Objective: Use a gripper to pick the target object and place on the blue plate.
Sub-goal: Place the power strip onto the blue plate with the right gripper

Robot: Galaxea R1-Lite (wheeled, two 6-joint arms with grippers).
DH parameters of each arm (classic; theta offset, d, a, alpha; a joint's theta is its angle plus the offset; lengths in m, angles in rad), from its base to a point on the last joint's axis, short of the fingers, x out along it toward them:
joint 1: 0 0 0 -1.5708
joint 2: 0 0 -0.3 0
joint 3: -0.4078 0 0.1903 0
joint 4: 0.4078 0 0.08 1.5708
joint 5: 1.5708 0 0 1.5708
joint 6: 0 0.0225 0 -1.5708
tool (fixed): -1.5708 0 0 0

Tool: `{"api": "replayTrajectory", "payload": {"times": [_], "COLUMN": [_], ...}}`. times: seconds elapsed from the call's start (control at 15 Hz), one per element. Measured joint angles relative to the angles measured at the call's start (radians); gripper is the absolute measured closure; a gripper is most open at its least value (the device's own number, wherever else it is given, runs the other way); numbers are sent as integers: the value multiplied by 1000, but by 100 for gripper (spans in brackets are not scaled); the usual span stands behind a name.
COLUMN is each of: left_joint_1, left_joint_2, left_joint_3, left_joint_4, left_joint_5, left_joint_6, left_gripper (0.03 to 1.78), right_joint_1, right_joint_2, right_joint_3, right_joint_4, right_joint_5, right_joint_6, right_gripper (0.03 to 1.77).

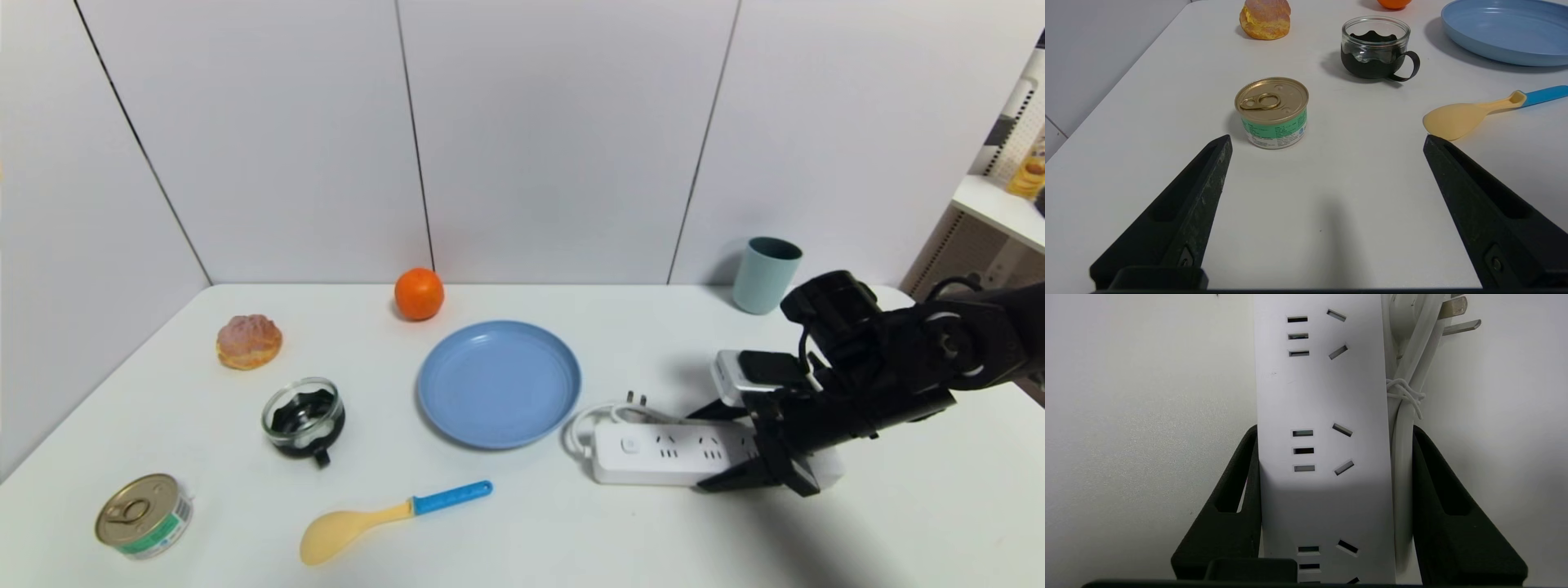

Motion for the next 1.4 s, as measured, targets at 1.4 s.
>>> {"api": "replayTrajectory", "payload": {"times": [1.4], "left_joint_1": [0], "left_joint_2": [0], "left_joint_3": [0], "left_joint_4": [0], "left_joint_5": [0], "left_joint_6": [0], "left_gripper": [12], "right_joint_1": [373], "right_joint_2": [190], "right_joint_3": [-560], "right_joint_4": [-59], "right_joint_5": [-106], "right_joint_6": [389], "right_gripper": [84]}}
